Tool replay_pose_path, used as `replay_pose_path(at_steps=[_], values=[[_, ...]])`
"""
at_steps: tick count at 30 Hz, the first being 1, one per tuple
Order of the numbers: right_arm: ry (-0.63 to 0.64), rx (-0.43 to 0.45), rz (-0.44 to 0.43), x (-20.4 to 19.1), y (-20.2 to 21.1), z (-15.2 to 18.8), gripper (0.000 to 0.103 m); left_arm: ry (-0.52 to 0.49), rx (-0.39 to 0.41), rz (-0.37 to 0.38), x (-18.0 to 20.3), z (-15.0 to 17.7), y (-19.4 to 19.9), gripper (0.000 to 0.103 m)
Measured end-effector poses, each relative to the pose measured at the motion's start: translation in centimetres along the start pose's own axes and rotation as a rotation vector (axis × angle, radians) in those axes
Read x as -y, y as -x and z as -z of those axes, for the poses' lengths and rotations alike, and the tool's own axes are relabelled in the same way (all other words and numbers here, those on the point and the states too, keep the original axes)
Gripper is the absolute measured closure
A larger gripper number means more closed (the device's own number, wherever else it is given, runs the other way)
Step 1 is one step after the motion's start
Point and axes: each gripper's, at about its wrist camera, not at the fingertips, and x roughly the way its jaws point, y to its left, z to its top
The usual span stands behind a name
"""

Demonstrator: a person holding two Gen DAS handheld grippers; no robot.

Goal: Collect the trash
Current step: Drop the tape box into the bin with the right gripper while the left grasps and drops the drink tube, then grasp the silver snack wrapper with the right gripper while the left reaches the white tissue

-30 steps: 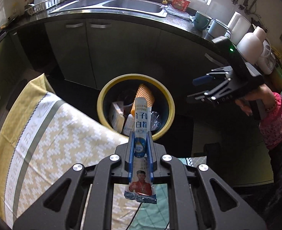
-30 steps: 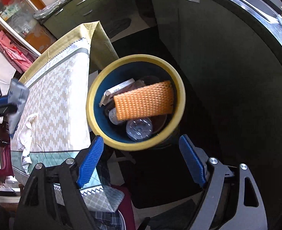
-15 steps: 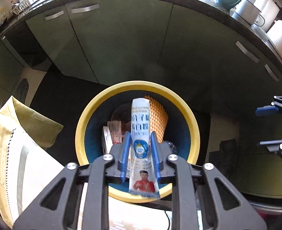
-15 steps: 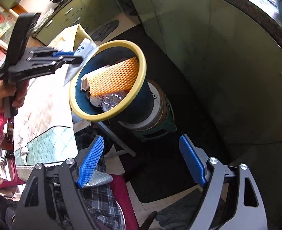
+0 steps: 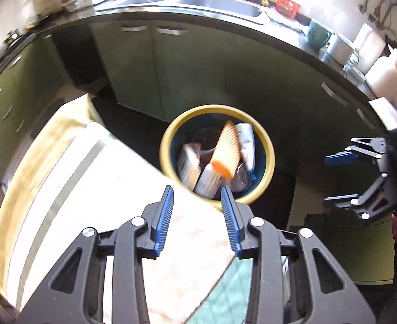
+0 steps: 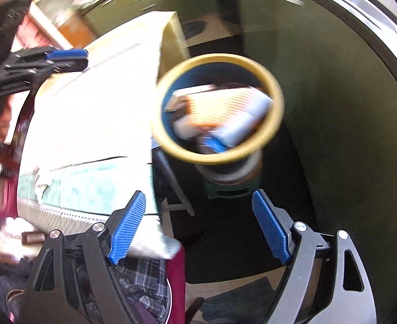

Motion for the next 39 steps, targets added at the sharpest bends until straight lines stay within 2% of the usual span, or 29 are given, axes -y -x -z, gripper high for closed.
replay_pose_path(at_steps=[5, 7, 10, 13, 16, 20, 22, 24, 27, 32, 36, 38, 39], values=[[0.195, -0.032, -0.069, -9.2, -2.5, -1.9, 0.023, 0.117, 0.016, -0.078, -3.5, 8.1, 6.8, 0.065], [0.266, -0.038, -0.107, -13.2, -3.6, -2.7, 0.03, 0.179, 0.019, -0.107, -5.0, 11.4, 9.1, 0.064], [0.363, -0.084, -0.23, -19.5, -5.4, -3.4, 0.037, 0.266, 0.033, -0.138, -7.0, 15.9, 11.9, 0.062], [0.512, -0.153, -0.321, -26.0, -7.2, -2.8, 0.038, 0.327, 0.052, -0.164, -8.7, 19.8, 14.4, 0.062], [0.706, -0.178, -0.282, -31.6, -7.6, -1.4, 0.038, 0.364, 0.069, -0.189, -9.6, 22.7, 16.2, 0.062], [1.092, -0.161, -0.196, -37.0, -8.1, 1.3, 0.036, 0.396, 0.089, -0.205, -10.4, 25.0, 17.8, 0.061], [1.233, -0.163, -0.139, -38.3, -8.4, 2.3, 0.033, 0.41, 0.097, -0.208, -10.6, 25.8, 18.3, 0.061], [1.335, -0.205, -0.135, -39.2, -8.8, 2.9, 0.033, 0.421, 0.102, -0.212, -10.7, 26.4, 18.7, 0.061], [1.418, -0.296, -0.143, -40.2, -10.1, 3.0, 0.033, 0.439, 0.111, -0.222, -11.0, 27.2, 19.4, 0.061], [1.497, -0.405, -0.122, -41.1, -13.1, 2.9, 0.033, 0.466, 0.114, -0.261, -11.6, 28.2, 20.6, 0.058], [1.512, -0.441, -0.107, -41.0, -14.7, 2.7, 0.033, 0.492, 0.127, -0.285, -12.1, 28.7, 21.7, 0.057], [1.492, -0.441, -0.118, -40.9, -15.0, 2.4, 0.037, 0.499, 0.135, -0.29, -12.4, 28.8, 22.1, 0.056], [1.481, -0.441, -0.12, -40.8, -15.2, 2.3, 0.045, 0.5, 0.137, -0.29, -12.5, 28.7, 22.2, 0.056]])
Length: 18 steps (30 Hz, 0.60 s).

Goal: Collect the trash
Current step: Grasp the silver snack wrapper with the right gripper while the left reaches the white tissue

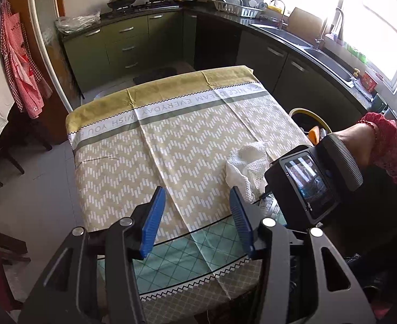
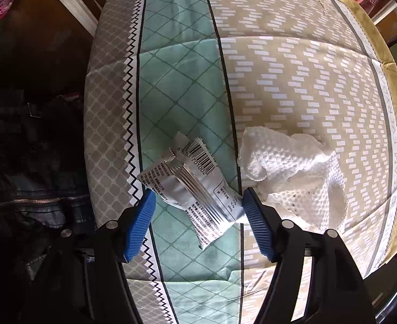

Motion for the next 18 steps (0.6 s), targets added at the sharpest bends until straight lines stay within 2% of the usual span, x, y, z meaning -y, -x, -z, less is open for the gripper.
replay_pose_path(at_steps=[8, 9, 13, 14, 18], values=[[-0.052, 0.041, -0.03, 0.9, -0.3, 1.0, 0.047, -0.038, -0.007, 0.022, 1.6, -1.2, -1.0, 0.055], [-0.062, 0.048, -0.034, 1.1, -0.4, 1.2, 0.05, -0.043, -0.008, 0.026, 1.9, -1.2, -1.1, 0.055], [-0.114, 0.108, -0.025, 1.0, 0.5, 2.9, 0.075, -0.079, -0.036, 0.042, 3.5, -1.1, -2.2, 0.054], [-0.134, 0.119, -0.018, 1.1, 0.8, 3.7, 0.079, -0.09, -0.045, 0.051, 3.9, -1.1, -2.6, 0.054], [-0.241, 0.157, -0.003, 1.2, 2.0, 7.6, 0.08, -0.127, -0.094, 0.095, 5.8, -1.2, -5.4, 0.053]])
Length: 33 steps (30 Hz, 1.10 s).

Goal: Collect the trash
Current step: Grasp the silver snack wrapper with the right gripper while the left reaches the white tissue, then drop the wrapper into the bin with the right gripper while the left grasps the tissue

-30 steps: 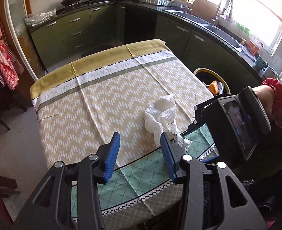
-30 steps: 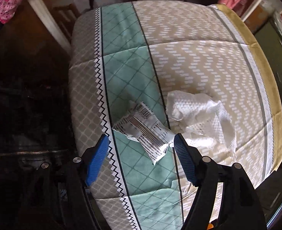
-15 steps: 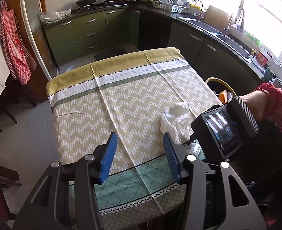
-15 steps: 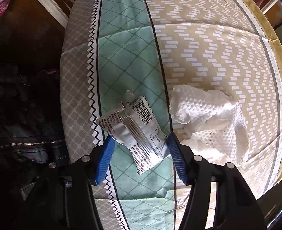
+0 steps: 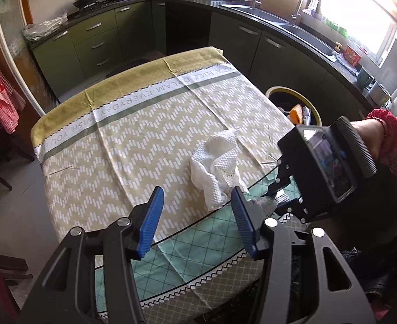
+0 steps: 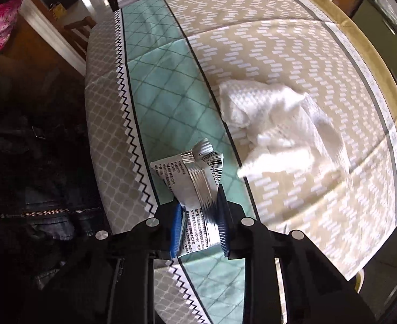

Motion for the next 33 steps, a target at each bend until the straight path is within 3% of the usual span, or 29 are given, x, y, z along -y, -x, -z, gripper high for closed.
replay_pose_path(at_steps=[5, 9, 11, 18, 19, 21, 23, 27, 33], values=[[-0.202, 0.098, -0.002, 3.6, 3.4, 5.6, 0.08, -0.048, -0.093, 0.049, 2.2, -1.4, -5.5, 0.05], [-0.352, 0.181, 0.031, 6.0, 6.2, 10.2, 0.08, -0.045, -0.16, 0.034, 2.7, -2.6, -9.7, 0.045], [-0.406, 0.205, 0.051, 6.7, 7.1, 12.1, 0.08, -0.032, -0.192, 0.017, 2.5, -3.2, -11.5, 0.039], [-0.539, 0.238, 0.091, 8.3, 7.8, 16.8, 0.08, 0.019, -0.298, 0.018, 2.1, -3.8, -16.1, 0.04], [-0.557, 0.243, 0.097, 8.4, 7.6, 17.0, 0.08, 0.027, -0.306, 0.031, 2.1, -3.8, -16.4, 0.042], [-0.599, 0.244, 0.127, 9.2, 7.8, 17.7, 0.08, 0.049, -0.336, 0.048, 2.1, -3.7, -17.1, 0.061], [-0.647, 0.25, 0.145, 10.0, 8.2, 18.5, 0.08, 0.066, -0.356, 0.057, 2.1, -3.6, -17.6, 0.089], [-0.76, 0.273, 0.183, 12.1, 9.3, 20.7, 0.08, 0.089, -0.345, 0.066, 2.2, -3.7, -17.4, 0.095], [-1.005, 0.291, 0.27, 17.0, 11.3, 25.5, 0.079, 0.049, -0.227, 0.077, 3.6, -5.6, -13.5, 0.095]])
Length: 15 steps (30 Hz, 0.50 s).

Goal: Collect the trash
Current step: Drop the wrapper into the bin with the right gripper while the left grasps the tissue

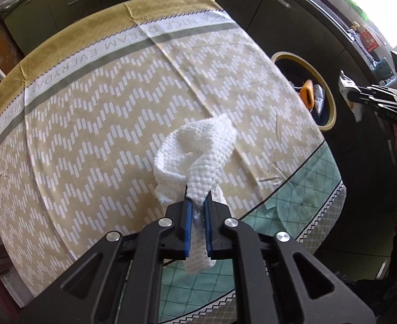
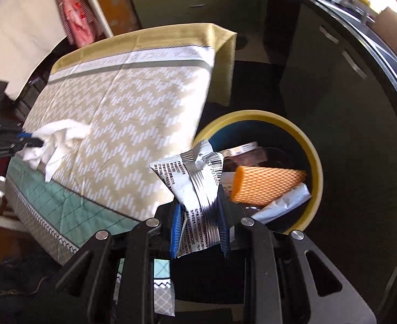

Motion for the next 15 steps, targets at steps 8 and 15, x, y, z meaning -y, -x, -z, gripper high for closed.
replay_pose_path(at_steps=[8, 15], values=[[-0.179, -0.043, 0.102, 6.3, -3.5, -2.2, 0.078, -0.111, 0.125, 0.017, 4.6, -2.2, 5.5, 0.095], [-0.237, -0.004, 0.109, 8.5, -4.8, -3.0, 0.044, -0.188, 0.161, 0.038, 8.6, -3.9, 7.6, 0.095]])
